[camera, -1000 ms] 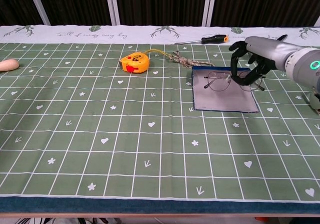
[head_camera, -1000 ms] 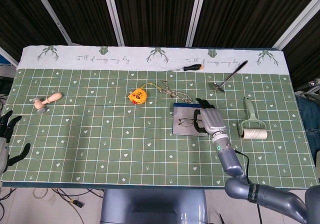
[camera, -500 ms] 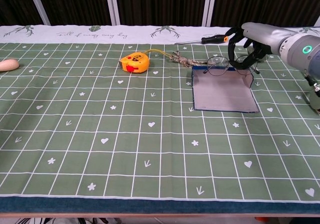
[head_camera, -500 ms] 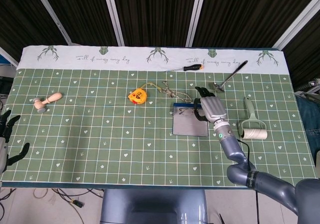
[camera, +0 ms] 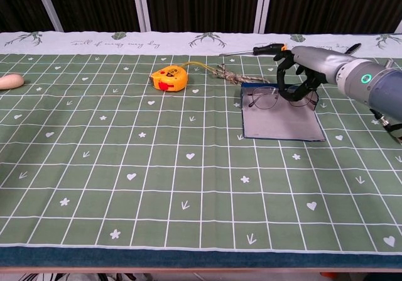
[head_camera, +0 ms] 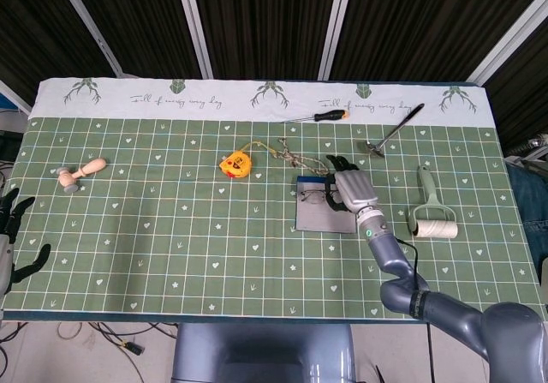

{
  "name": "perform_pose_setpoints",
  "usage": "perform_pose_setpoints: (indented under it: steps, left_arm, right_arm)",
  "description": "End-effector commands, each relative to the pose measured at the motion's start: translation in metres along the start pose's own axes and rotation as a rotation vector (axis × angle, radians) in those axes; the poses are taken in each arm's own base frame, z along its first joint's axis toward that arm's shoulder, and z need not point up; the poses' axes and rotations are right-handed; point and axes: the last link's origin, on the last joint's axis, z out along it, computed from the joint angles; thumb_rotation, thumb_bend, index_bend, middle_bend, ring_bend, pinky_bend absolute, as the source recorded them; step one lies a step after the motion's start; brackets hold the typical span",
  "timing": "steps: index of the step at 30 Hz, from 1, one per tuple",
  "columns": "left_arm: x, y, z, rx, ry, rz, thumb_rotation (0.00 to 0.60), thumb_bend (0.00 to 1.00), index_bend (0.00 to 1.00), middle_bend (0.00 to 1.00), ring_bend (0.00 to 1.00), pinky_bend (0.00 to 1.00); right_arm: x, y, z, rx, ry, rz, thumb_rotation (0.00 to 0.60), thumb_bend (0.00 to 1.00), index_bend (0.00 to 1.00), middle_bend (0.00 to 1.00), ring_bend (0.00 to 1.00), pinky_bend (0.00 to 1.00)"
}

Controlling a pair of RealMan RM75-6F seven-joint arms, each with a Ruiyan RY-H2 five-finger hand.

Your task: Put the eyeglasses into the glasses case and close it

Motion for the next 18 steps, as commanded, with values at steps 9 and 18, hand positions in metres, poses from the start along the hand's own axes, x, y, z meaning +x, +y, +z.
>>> perform_pose_setpoints:
  steps: [9, 18]
  left_arm:
    - [0.0006, -0.0002, 0.0003, 0.000, -0.001, -0.004, 0.600, 0.31, 0.11, 0.00, 0.00, 0.00]
    - [0.0007, -0.0002, -0.0002, -0.001, 0.000, -0.005, 0.600, 0.31, 0.11, 0.00, 0.00, 0.00]
  right_arm:
    - [-0.0027, -0.0031, 0.0079, -0.018, 0.009, 0.013, 0.600, 0.51, 0.66, 0.09, 0.07, 0.21]
    - [-0.0063, -0.0012, 0.0106, -0.028, -0.007, -0.003, 0.600, 0.49, 0.65, 0.09, 0.07, 0.21]
